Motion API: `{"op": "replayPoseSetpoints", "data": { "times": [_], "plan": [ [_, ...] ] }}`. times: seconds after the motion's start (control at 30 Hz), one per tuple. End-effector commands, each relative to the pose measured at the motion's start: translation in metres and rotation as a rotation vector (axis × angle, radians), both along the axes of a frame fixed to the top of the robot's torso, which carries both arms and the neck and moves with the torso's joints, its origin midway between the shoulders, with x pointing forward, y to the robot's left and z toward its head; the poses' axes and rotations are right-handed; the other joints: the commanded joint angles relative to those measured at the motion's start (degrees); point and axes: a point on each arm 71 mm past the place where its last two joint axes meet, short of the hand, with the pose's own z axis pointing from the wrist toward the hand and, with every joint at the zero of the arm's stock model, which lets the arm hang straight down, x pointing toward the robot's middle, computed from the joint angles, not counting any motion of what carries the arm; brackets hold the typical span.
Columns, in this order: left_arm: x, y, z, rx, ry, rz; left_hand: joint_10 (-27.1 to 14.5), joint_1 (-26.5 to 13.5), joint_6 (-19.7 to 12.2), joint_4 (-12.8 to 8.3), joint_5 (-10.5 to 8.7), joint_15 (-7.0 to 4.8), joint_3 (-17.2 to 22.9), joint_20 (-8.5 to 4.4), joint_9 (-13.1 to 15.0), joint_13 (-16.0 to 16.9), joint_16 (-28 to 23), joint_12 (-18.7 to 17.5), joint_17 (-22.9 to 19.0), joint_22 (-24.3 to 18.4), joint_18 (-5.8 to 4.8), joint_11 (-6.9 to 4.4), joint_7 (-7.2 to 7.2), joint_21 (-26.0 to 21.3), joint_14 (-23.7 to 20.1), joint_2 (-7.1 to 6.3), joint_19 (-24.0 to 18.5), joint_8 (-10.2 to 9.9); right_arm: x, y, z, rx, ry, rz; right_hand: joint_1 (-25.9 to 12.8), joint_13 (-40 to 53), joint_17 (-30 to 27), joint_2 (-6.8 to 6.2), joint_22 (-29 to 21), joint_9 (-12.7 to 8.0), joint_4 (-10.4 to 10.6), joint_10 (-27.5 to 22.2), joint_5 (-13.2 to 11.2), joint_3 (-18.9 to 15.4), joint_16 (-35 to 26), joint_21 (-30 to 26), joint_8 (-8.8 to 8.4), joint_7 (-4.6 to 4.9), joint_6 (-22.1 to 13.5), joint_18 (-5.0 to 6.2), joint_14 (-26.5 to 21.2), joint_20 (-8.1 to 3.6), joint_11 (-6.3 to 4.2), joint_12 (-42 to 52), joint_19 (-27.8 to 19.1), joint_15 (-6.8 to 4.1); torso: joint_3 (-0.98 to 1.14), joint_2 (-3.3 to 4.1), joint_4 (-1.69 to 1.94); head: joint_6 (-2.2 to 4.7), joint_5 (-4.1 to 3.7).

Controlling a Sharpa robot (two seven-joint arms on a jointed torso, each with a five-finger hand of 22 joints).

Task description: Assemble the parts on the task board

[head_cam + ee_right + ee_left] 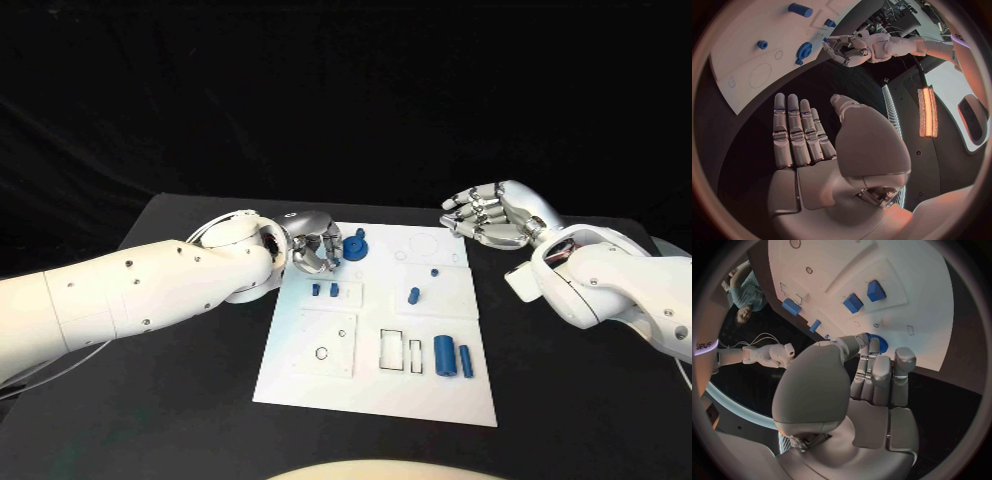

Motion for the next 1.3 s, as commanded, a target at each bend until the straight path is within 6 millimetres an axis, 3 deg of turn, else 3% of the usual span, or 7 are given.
{"op": "replayPoseSetpoints", "data": {
  "times": [0.03, 1.3],
  "plan": [
    [-0.0001, 0.0009, -0.0023, 0.013, 0.033, -0.002, 0.36, -0.49, 0.42, 0.00, 0.09, -0.07, -0.23, 0.16, -0.04, -0.06, 0.21, -0.24, -0.10, -0.07, -0.61, 0.01, -0.08, 0.10, 0.35, -0.11, 0.09, -0.36, -0.0009, 0.0015, 0.0000, 0.001, -0.003, 0.017, -0.18, -0.07, -0.06, 0.48, -0.06, -0.04, -0.15, 0.26, 0.25, -0.29, -0.18, -0.39, -0.26, 1.80, 0.58, 0.24, 0.11, 0.47, 0.24, -0.31, 0.09, 0.31, 0.08, -0.02, -0.01, -0.08, 0.10],
    [0.0030, 0.0013, -0.0103, 0.056, 0.080, -0.008, 0.84, -0.50, 0.92, -0.11, 0.07, -0.16, -0.19, 0.15, -0.07, -0.14, 0.09, -0.49, -0.58, -0.31, -0.54, -0.15, -0.28, -0.11, 0.11, -0.12, -0.23, -0.43, -0.0015, 0.0015, 0.0001, 0.002, -0.003, 0.016, -0.19, -0.18, -0.15, 0.54, -0.28, -0.02, -0.14, 0.36, 0.28, -0.37, -0.28, -0.48, -0.23, 1.75, 0.75, 0.26, 0.20, 0.47, 0.20, -0.29, 0.19, 0.28, 0.04, 0.04, -0.05, -0.09, 0.22]
  ]
}}
